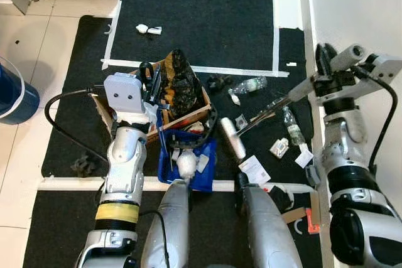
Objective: Sweep floor
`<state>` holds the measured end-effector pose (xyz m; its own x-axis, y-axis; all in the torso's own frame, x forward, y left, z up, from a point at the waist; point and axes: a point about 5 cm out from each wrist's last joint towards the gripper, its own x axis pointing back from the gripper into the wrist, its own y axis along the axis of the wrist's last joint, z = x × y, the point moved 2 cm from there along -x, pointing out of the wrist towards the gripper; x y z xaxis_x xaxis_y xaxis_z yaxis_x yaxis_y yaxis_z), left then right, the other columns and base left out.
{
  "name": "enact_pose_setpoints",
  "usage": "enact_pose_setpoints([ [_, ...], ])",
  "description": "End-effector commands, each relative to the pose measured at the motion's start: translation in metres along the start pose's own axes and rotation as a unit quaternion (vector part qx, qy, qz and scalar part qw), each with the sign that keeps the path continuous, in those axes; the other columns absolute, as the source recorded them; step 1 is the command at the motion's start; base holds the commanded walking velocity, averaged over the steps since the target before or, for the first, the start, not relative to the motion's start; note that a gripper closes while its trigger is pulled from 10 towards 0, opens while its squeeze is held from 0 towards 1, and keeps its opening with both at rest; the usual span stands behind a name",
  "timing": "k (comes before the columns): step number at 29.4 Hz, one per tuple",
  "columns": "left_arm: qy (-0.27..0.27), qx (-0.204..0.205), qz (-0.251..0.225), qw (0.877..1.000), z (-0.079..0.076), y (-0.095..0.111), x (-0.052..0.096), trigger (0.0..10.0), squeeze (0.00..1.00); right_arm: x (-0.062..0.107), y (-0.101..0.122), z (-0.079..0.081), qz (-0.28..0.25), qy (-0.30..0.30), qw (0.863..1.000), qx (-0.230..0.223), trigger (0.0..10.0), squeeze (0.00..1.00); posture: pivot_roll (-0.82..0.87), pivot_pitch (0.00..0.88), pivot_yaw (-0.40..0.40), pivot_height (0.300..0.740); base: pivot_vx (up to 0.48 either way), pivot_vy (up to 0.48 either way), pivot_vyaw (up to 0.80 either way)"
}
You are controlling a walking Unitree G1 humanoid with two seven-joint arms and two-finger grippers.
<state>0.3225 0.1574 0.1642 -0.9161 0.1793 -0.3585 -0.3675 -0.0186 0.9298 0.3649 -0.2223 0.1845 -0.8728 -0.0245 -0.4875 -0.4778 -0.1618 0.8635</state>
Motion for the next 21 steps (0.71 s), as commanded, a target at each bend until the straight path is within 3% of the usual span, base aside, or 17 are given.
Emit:
enact_pose_setpoints([
  [1,-0.017,0.022,0.004,1.0,-0.015,-0.006,0.002,10.0,0.0,0.0,0.013,-0.016,-0.028,-0.034,0.998,0.039,10.0,0.0,0.18,0.3,-0.045,0.74,0.0,0.0,0.0],
  [4,-0.019,0.028,0.0,0.999,-0.019,-0.008,0.0,10.0,0.0,-0.005,0.035,-0.046,-0.051,-0.102,0.988,0.108,10.0,0.0,0.17,0.271,-0.05,0.74,0.0,0.0,0.0],
  [13,-0.038,0.053,-0.023,0.998,-0.031,-0.002,-0.013,10.0,0.0,-0.007,0.048,-0.067,-0.044,-0.138,0.976,0.163,10.0,0.0,0.16,0.232,-0.056,0.74,0.0,0.0,0.0],
  [21,-0.075,0.082,-0.056,0.992,-0.041,0.013,-0.024,10.0,0.0,-0.002,0.052,-0.087,-0.025,-0.183,0.954,0.236,10.0,0.0,0.16,0.202,-0.058,0.74,0.0,0.0,0.0],
])
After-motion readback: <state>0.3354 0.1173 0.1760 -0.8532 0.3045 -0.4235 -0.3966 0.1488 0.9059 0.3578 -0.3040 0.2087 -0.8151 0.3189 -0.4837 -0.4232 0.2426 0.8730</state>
